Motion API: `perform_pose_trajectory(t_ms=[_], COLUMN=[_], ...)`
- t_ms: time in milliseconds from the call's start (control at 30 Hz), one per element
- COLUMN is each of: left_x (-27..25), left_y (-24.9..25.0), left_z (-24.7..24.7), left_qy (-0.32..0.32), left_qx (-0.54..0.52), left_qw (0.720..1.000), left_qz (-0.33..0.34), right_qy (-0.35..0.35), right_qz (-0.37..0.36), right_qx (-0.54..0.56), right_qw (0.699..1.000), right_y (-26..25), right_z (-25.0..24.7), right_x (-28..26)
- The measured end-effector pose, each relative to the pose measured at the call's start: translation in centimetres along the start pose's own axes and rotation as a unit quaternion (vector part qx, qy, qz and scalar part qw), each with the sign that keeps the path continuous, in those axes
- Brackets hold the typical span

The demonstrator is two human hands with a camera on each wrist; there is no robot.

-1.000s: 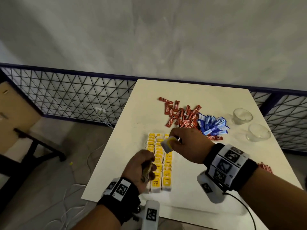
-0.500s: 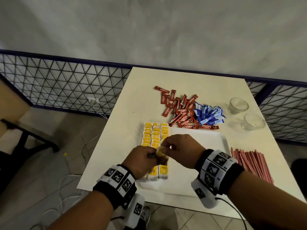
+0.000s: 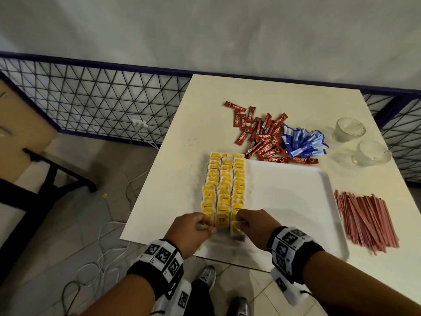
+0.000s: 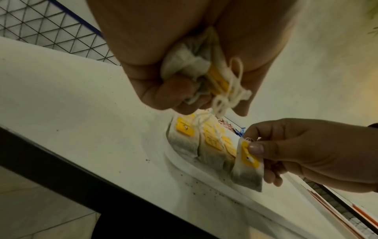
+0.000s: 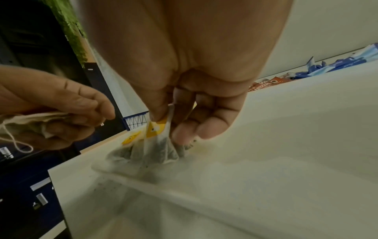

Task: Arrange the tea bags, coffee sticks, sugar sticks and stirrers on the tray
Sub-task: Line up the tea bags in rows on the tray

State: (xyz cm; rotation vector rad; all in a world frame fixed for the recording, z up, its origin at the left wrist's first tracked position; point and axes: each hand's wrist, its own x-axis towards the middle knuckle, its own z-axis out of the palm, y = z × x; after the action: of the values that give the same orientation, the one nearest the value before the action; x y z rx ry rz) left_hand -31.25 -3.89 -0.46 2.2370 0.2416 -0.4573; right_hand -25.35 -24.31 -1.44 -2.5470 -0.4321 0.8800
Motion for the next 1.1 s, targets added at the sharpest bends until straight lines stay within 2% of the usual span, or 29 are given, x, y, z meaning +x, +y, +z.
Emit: perform_pose_trajectory(t_ms=[167, 267, 400, 533, 633, 900, 967, 1000, 1033, 1067, 1100], left_x=[-0.1, 0.3, 1.2, 2.0, 2.3, 2.9, 3.0, 3.0, 3.0, 3.1, 3.1], left_y=[0.4, 0.7, 1.0, 1.6, 1.8, 1.5, 1.7, 1.8, 2.0, 2.1, 2.5], left_z=[0.3, 0.4, 1.3, 2.0, 2.3, 2.3, 1.8, 1.5, 1.2, 0.9, 0.6], left_qy=[0.001, 0.002, -0.035, -0.045, -0.055, -0.059, -0.046, -0.021, 0.013, 0.042, 0.062], left_qx=[0.007, 0.085, 0.279, 0.379, 0.403, 0.405, 0.341, 0.253, 0.135, -0.010, -0.175], left_qw=[1.000, 0.996, 0.955, 0.916, 0.906, 0.904, 0.930, 0.960, 0.986, 0.997, 0.983], left_qz=[0.011, 0.041, 0.092, 0.125, 0.121, 0.126, 0.127, 0.120, 0.098, 0.062, 0.004], right_qy=[0.058, 0.078, 0.091, 0.091, 0.064, 0.098, 0.109, 0.128, 0.151, 0.173, 0.188], right_qz=[-0.004, 0.005, -0.010, -0.048, -0.057, -0.044, -0.042, -0.047, -0.057, -0.074, -0.093], right_qx=[-0.021, -0.020, -0.040, -0.026, -0.053, -0.084, -0.080, -0.063, -0.037, -0.006, 0.023], right_qw=[0.998, 0.997, 0.995, 0.994, 0.995, 0.991, 0.990, 0.989, 0.986, 0.982, 0.978], right_y=[0.1, 0.0, 0.2, 0.8, 1.1, 1.2, 1.2, 1.1, 1.0, 0.8, 0.4], right_z=[0.6, 0.9, 1.0, 1.0, 1.1, 1.6, 1.7, 1.7, 1.4, 1.1, 0.6], right_x=[0.4, 0.5, 0.1, -1.0, -1.5, -1.2, -1.3, -1.4, -1.4, -1.5, -1.6])
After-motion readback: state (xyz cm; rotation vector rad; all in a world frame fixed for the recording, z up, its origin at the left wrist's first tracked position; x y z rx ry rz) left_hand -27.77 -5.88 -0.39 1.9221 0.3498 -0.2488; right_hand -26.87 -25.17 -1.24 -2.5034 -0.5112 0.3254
